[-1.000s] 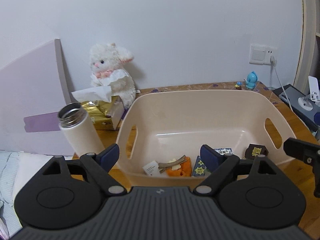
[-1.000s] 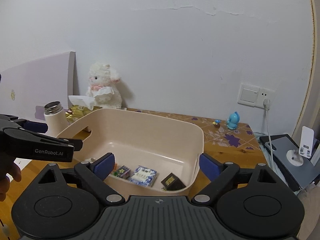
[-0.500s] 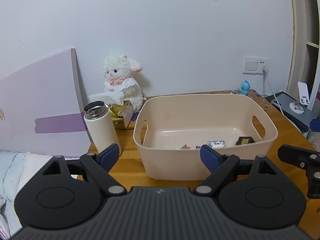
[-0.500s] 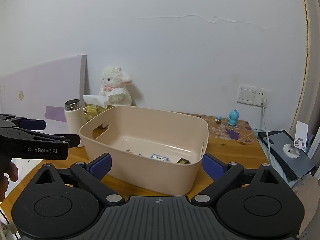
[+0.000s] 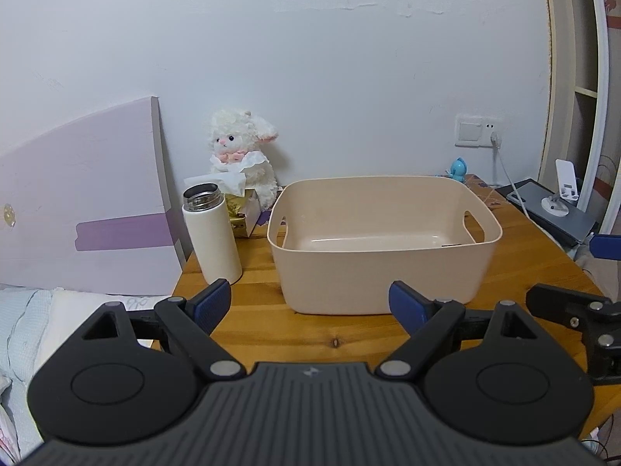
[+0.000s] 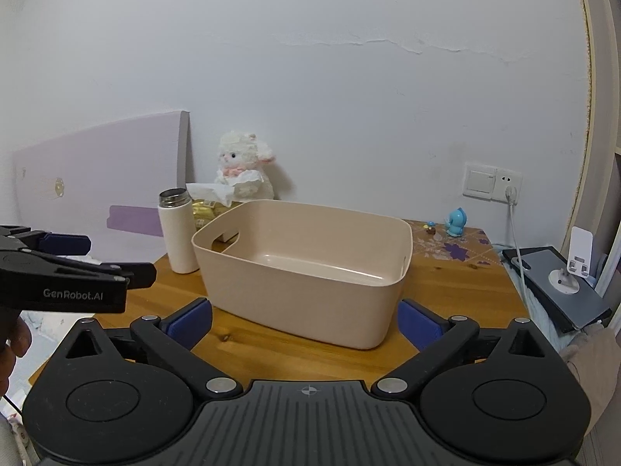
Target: Organize objects
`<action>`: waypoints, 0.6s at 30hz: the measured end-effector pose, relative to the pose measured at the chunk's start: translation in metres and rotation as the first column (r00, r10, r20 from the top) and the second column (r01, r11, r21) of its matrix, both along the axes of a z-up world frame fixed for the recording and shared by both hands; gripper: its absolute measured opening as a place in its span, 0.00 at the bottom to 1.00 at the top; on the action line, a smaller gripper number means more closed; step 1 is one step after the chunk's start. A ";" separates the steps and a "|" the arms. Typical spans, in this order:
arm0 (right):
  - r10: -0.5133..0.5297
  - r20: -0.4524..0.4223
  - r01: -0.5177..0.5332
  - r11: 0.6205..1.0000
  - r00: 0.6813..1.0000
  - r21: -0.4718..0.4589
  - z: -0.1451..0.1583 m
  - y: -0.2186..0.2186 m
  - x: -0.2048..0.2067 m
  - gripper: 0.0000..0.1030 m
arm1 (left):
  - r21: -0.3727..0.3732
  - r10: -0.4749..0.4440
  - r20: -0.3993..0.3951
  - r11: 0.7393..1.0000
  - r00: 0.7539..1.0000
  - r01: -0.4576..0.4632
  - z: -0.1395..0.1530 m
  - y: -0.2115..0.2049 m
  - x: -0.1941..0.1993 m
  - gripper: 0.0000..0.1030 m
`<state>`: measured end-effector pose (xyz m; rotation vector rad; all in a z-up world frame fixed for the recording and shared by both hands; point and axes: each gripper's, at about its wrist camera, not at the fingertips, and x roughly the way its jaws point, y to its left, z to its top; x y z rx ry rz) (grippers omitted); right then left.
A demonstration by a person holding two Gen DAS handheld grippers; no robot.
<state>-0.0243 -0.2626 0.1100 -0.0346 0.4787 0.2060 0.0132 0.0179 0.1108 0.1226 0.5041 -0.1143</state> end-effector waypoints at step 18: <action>-0.019 0.002 0.019 1.000 1.000 0.016 0.004 -0.013 -0.038 1.00 | -0.002 0.011 0.005 1.000 1.000 -0.011 -0.003 0.015 -0.059 0.87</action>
